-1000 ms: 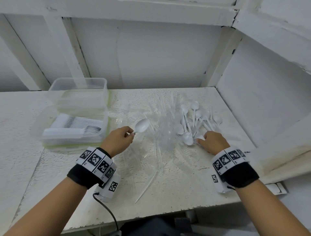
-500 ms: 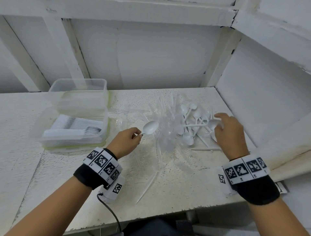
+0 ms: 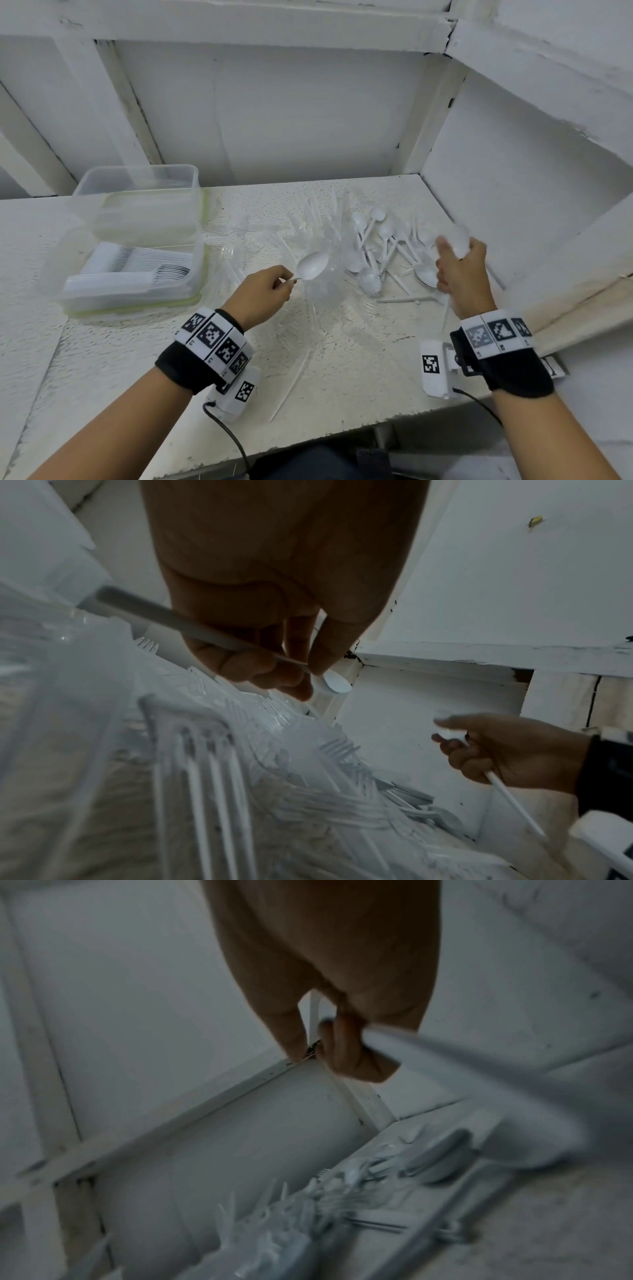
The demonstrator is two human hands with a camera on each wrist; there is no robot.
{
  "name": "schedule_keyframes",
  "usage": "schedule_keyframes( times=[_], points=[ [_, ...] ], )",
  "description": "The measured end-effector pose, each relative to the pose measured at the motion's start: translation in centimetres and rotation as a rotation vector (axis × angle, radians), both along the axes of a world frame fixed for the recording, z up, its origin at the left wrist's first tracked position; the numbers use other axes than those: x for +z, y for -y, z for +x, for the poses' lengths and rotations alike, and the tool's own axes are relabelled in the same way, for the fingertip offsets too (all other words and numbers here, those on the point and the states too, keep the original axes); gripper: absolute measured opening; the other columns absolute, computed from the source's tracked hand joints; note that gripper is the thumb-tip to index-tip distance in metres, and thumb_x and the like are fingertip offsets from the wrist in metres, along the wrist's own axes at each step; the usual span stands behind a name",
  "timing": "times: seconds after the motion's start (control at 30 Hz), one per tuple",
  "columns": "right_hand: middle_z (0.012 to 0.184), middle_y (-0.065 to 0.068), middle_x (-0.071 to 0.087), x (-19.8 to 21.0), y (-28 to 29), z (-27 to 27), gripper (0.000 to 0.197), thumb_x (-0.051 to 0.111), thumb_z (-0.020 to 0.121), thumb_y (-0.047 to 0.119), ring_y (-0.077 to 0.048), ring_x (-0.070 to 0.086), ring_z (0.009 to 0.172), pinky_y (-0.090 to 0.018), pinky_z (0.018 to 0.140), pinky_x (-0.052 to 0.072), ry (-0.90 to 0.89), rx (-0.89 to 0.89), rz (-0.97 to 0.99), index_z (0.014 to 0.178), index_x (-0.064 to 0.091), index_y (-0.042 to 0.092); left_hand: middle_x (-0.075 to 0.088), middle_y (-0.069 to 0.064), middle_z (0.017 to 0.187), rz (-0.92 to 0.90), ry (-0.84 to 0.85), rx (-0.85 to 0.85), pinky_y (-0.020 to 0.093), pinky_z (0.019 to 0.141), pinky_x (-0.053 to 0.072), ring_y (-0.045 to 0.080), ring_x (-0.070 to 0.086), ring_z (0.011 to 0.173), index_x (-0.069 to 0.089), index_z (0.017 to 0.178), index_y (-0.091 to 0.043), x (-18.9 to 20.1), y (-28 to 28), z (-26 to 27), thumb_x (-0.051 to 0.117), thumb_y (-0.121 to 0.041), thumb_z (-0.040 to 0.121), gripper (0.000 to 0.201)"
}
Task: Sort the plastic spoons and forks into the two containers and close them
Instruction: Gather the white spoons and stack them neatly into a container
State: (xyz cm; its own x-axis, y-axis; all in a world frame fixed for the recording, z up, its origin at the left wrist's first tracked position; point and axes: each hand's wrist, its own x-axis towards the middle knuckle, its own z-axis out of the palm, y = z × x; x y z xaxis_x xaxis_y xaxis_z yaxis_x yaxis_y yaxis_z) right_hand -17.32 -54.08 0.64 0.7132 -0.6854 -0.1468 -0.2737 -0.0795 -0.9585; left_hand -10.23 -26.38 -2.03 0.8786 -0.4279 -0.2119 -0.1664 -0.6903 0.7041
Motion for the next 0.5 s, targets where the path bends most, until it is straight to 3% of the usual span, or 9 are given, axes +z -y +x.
schedule_keyframes(
  times=[0.07, 0.13, 0.23, 0.3, 0.37, 0.5],
  points=[
    [0.081, -0.01, 0.057, -1.1, 0.4, -0.6, 0.017, 0.054, 0.093, 0.025, -0.021, 0.052, 0.067, -0.026, 0.058, 0.042, -0.188, 0.113, -0.251, 0.098, 0.05, 0.009, 0.062, -0.005, 0.077, 0.0, -0.006, 0.002, 0.013, 0.054, 0.034, 0.003, 0.052, 0.066, 0.057, 0.102, -0.018, -0.1, -0.2, 0.0, 0.044, -0.029, 0.097, 0.017],
    [0.079, -0.015, 0.062, -1.8, 0.5, -1.2, 0.027, 0.046, 0.097, 0.027, -0.027, 0.056, 0.069, -0.029, 0.061, 0.042, -0.325, 0.202, -0.443, 0.083, 0.056, 0.006, 0.06, -0.008, 0.075, 0.001, -0.009, 0.004, 0.013, 0.054, 0.033, 0.002, 0.051, 0.065, 0.056, 0.1, -0.019, -0.1, -0.2, 0.1, 0.044, -0.028, 0.097, 0.015],
    [0.081, -0.011, 0.059, -1.8, 0.0, -1.8, 0.037, 0.032, 0.1, 0.033, -0.03, 0.057, 0.081, -0.031, 0.066, 0.04, -0.52, 0.291, -0.544, 0.09, 0.054, 0.006, 0.06, -0.008, 0.074, 0.001, -0.015, 0.001, 0.012, 0.053, 0.033, 0.001, 0.051, 0.064, 0.055, 0.099, -0.021, -0.2, -0.3, 0.1, 0.044, -0.027, 0.097, 0.013],
    [0.101, -0.014, 0.06, -2.2, 0.0, -1.8, 0.027, 0.038, 0.099, 0.03, -0.03, 0.055, 0.096, -0.03, 0.073, 0.037, -0.639, 0.381, -0.581, 0.108, 0.052, 0.009, 0.061, -0.007, 0.075, 0.004, -0.023, -0.007, 0.012, 0.054, 0.033, 0.002, 0.05, 0.062, 0.055, 0.101, -0.019, -0.3, -0.2, 0.0, 0.044, -0.028, 0.097, 0.015],
    [0.111, -0.014, 0.057, -2.7, -0.1, -1.5, 0.028, 0.044, 0.095, 0.022, -0.026, 0.05, 0.092, -0.028, 0.073, 0.037, -0.746, 0.44, -0.562, 0.118, 0.048, 0.007, 0.061, -0.006, 0.076, 0.01, -0.032, -0.016, 0.012, 0.053, 0.033, 0.002, 0.05, 0.061, 0.055, 0.101, -0.02, -0.3, -0.2, 0.0, 0.043, -0.028, 0.097, 0.015],
    [0.106, -0.015, 0.058, -2.9, -0.4, -0.8, 0.028, 0.042, 0.093, 0.013, -0.025, 0.049, 0.086, -0.027, 0.07, 0.038, -0.796, 0.432, -0.563, 0.118, 0.049, 0.002, 0.061, -0.005, 0.077, 0.012, -0.039, -0.022, 0.011, 0.052, 0.033, 0.002, 0.05, 0.061, 0.055, 0.1, -0.021, -0.4, -0.3, -0.1, 0.044, -0.028, 0.097, 0.014]
  ],
)
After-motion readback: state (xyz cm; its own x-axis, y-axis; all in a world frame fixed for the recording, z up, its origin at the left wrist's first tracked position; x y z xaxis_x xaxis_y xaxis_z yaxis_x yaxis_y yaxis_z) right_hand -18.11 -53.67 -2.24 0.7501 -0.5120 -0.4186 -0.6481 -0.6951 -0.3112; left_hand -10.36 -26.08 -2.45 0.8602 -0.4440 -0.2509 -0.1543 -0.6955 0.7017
